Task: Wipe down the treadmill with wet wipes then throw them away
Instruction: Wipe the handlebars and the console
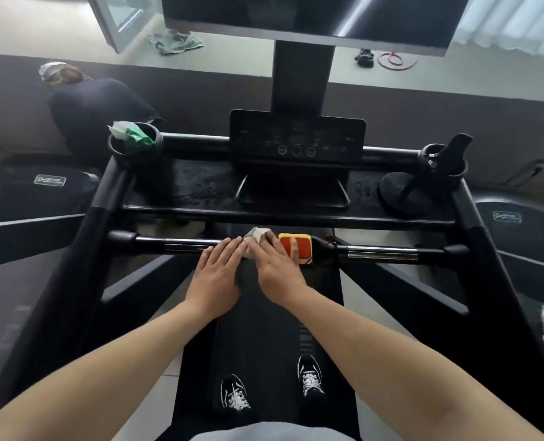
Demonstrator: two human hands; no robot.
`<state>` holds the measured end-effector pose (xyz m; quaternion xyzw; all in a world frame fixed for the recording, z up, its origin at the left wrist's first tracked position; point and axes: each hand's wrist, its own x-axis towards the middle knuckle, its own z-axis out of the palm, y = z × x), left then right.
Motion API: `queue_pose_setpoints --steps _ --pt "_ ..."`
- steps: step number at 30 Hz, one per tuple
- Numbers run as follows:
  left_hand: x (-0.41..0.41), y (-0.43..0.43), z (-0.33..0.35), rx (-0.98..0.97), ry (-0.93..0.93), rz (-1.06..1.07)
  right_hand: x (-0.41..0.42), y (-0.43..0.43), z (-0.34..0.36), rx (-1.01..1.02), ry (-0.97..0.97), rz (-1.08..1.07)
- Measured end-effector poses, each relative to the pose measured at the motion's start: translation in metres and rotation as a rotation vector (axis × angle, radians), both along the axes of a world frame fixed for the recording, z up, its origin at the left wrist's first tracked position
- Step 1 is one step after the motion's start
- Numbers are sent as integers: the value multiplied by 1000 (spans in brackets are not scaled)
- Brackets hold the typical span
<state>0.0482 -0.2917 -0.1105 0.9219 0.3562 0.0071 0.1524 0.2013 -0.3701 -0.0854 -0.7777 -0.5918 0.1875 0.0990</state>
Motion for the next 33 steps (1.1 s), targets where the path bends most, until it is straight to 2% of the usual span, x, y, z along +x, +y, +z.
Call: queue_pose_setpoints --steps 3,5,9,11,14,18,22,30,33 --pt "0 -2 -3 -9 -36 13 10 -16 -8 78 -99 -56" --pt "0 -5 -4 -24 -50 16 21 -35 -13 117 -139 -194" --pt "0 -9 -8 -5 -59 13 36 -62 -23 78 -88 -521" --pt "-1 -9 -10 -2 -74 4 30 -60 -25 71 -54 -573" --pt "-4 -7 -14 5 -114 -19 9 -45 -24 106 -67 -502" --pt "-13 1 -16 -2 -151 -65 -18 -17 -22 91 -155 -293" --pt "-32 17 -19 49 -195 -10 -42 16 -17 65 -188 -121" --pt "-69 44 -26 140 -160 79 -25 28 -7 30 -301 -79" --pt "-83 50 -26 150 -158 122 -39 33 -10 40 -269 -87"
